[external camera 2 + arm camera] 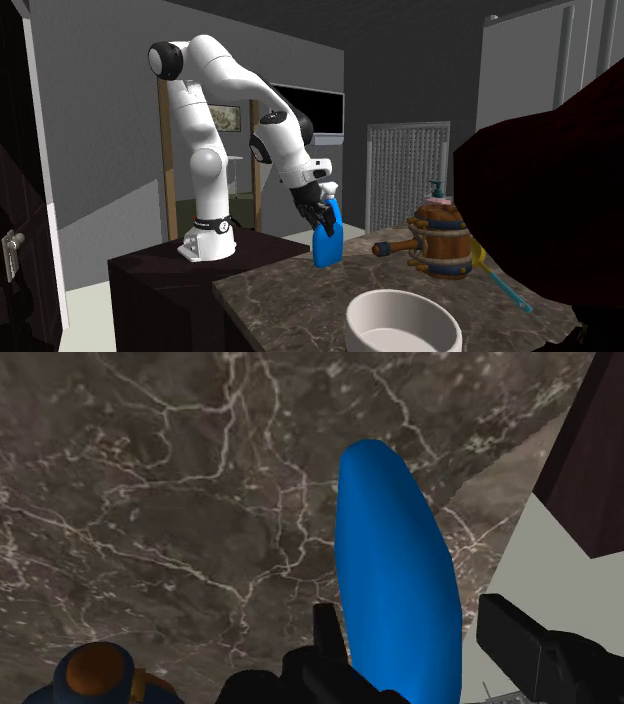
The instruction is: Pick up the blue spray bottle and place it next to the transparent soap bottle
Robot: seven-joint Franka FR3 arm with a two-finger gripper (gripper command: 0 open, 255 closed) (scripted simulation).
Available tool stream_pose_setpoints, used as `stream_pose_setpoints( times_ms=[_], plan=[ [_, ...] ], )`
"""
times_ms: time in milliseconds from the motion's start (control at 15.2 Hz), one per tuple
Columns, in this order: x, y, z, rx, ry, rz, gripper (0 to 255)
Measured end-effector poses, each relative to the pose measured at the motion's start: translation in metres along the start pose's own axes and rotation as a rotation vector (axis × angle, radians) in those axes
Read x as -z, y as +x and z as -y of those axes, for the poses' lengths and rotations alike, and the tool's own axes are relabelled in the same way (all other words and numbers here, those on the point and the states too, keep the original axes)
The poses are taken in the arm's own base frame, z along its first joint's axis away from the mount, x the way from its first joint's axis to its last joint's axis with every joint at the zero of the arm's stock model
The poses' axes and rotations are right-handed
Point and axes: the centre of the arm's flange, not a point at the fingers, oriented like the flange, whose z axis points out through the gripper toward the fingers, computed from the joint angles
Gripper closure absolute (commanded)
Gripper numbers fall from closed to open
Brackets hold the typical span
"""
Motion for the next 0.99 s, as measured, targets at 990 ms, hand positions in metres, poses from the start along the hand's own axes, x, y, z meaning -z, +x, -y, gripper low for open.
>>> stream_pose_setpoints(
  times_ms=[990],
  plan=[
    [0.023,0.011,-0.001,0.0,0.0,-0.001,255]
  ],
)
